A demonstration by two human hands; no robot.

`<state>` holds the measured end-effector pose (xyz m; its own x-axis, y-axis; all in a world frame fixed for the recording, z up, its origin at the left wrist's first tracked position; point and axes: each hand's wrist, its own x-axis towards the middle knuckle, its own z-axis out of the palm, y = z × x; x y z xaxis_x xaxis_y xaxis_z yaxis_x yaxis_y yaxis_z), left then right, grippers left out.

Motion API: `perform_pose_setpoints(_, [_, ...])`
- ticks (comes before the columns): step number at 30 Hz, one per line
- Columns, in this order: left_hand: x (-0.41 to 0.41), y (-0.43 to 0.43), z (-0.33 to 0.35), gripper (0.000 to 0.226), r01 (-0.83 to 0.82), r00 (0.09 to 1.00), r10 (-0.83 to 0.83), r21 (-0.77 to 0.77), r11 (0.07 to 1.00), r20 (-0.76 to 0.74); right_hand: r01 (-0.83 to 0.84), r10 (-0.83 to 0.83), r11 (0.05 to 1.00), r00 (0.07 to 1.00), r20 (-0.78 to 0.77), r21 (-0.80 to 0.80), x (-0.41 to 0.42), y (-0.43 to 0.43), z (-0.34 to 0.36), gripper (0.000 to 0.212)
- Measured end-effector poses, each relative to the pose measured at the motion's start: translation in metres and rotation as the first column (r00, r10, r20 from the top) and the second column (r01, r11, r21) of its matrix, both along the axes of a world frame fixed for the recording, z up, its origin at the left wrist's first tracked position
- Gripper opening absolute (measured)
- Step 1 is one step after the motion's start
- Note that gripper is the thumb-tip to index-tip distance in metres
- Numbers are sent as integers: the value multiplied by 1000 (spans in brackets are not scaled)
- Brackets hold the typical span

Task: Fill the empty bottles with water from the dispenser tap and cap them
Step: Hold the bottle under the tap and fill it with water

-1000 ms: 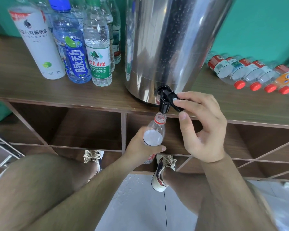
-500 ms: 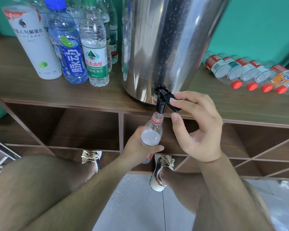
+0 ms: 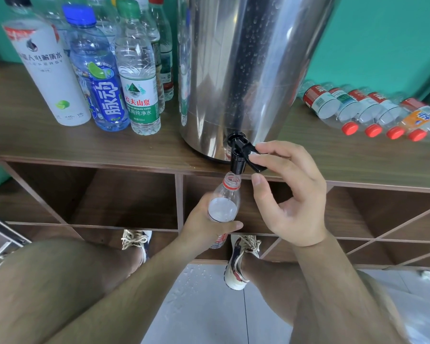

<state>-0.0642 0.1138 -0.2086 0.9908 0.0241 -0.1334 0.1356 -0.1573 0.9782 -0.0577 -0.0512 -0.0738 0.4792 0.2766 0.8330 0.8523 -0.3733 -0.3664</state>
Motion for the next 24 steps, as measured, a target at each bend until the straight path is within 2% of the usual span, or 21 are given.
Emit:
perform_pose_setpoints(10, [-3,-1,4,72,16,1000,-15,41,999,-19,-22,22,1000,999,-38,1,0,-1,-3,25])
perform_pose_setpoints(24, [-2,1,3,81,17,1000,-16,2,1000,-16,-36,37,999,997,-61,7,0,-1,-2,25])
